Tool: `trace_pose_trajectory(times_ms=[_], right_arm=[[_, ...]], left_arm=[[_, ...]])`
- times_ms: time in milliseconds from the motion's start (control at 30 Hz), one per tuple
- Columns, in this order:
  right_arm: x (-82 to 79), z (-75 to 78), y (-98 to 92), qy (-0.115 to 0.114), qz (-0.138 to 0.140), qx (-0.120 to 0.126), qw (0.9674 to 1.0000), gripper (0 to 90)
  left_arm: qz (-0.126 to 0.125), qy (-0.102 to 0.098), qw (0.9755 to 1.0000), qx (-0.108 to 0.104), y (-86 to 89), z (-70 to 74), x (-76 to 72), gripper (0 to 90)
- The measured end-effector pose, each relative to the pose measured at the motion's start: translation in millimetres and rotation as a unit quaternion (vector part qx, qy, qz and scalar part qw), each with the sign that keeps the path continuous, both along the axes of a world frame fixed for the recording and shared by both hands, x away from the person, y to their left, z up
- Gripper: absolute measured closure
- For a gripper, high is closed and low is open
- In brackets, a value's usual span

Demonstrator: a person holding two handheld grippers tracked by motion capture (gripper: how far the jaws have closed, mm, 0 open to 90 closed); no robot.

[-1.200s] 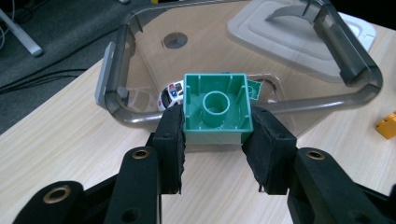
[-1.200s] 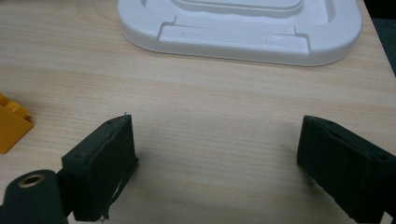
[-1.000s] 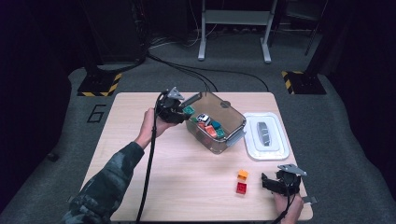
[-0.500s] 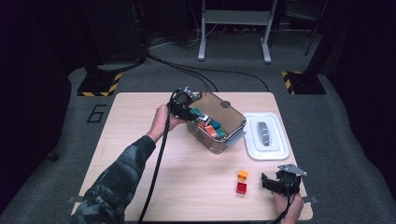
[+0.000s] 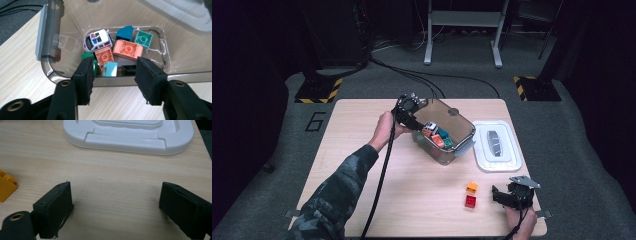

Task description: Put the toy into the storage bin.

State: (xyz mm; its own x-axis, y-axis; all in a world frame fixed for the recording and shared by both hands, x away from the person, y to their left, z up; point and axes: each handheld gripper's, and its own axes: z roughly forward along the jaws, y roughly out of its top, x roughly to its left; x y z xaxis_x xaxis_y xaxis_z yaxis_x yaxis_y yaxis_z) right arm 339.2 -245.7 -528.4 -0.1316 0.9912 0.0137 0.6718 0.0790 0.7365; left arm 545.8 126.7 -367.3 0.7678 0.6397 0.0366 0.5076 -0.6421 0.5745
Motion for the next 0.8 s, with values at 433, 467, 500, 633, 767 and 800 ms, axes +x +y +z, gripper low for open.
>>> trace_pose_trajectory(times_ms=[433, 467, 500, 633, 767, 800], right_arm=[[0.0, 0.0, -0.1, 0.0, 0.0, 0.0, 1.0, 10.4], [0.0, 0.0, 0.0, 0.0, 0.0, 0.0, 1.0, 10.4], [0.0, 0.0, 0.0, 0.0, 0.0, 0.0, 1.0, 10.5], [0.0, 0.0, -0.1, 0.0, 0.0, 0.0, 1.0, 10.5], [0.0, 0.0, 0.0, 0.0, 0.0, 0.0, 1.0, 10.5], [0.0, 0.0, 0.0, 0.0, 0.0, 0.0, 1.0, 10.4]], left_arm=[[-0.008, -0.023, 0.9991, -0.034, 18.0, 10.3, -30.3, 24.1], [-0.009, -0.024, 0.999, -0.036, 19.4, 10.2, -33.5, 23.3], [-0.01, -0.027, 0.9989, -0.037, 20.7, 9.7, -37.7, 22.0], [-0.014, -0.031, 0.9984, -0.045, 25.5, 6.1, -51.0, 18.3], [-0.02, -0.032, 0.998, -0.051, 29.5, -0.3, -65.6, 15.5], [-0.021, -0.034, 0.9978, -0.052, 30.2, -2.0, -69.0, 15.5]])
